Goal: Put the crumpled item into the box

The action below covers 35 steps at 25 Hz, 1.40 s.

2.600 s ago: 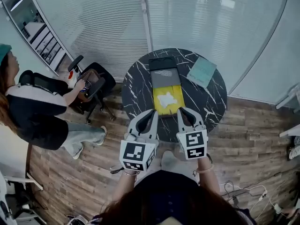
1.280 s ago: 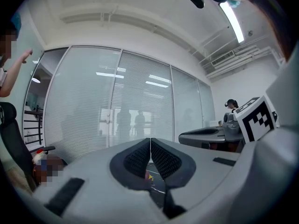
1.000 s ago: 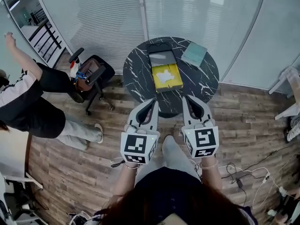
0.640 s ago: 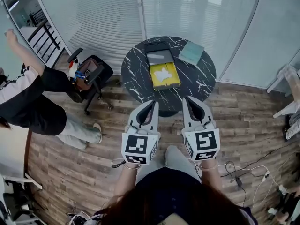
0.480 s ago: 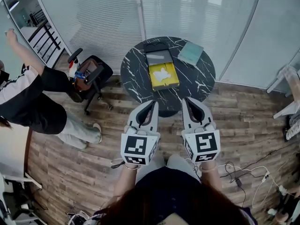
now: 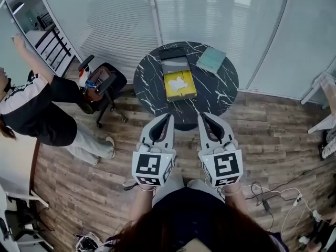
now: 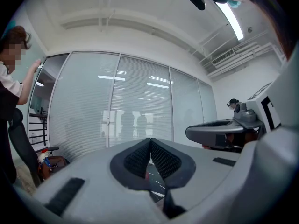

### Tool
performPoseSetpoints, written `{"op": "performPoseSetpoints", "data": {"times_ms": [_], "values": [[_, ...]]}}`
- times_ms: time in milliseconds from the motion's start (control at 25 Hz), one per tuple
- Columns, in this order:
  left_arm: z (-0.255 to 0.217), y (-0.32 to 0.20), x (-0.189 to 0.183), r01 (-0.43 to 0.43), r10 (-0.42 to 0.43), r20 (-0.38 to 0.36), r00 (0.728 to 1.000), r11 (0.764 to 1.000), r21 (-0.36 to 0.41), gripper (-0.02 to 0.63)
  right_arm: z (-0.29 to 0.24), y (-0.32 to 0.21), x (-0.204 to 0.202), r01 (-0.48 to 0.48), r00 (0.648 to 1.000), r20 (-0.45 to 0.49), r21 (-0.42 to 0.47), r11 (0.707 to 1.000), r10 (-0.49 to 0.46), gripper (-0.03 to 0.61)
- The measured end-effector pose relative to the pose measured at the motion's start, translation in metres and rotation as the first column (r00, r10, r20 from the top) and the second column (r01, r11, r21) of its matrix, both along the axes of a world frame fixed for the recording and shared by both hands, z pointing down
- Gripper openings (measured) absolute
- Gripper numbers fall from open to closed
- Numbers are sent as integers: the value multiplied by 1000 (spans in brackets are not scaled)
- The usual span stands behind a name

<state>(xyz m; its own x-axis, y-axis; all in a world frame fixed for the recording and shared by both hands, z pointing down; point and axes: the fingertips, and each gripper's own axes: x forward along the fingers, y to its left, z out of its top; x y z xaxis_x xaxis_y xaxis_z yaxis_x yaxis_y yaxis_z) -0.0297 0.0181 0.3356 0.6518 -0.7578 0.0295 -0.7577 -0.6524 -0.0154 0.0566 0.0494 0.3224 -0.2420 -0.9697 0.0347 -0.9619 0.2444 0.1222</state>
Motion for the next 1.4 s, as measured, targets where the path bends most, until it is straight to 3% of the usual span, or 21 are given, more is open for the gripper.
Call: {"op": "performPoseSetpoints", "data": {"times_ms": [640,1400], "values": [[4,26,14,27,-27,8,1000,999,-21,28,0,26,14,26,1000,14,-15,1000,-26,23],[14,24,17,21,-20,23,1000,999,-50,28,11,17,9,45,999,32,-49,998,-43,23]]}}
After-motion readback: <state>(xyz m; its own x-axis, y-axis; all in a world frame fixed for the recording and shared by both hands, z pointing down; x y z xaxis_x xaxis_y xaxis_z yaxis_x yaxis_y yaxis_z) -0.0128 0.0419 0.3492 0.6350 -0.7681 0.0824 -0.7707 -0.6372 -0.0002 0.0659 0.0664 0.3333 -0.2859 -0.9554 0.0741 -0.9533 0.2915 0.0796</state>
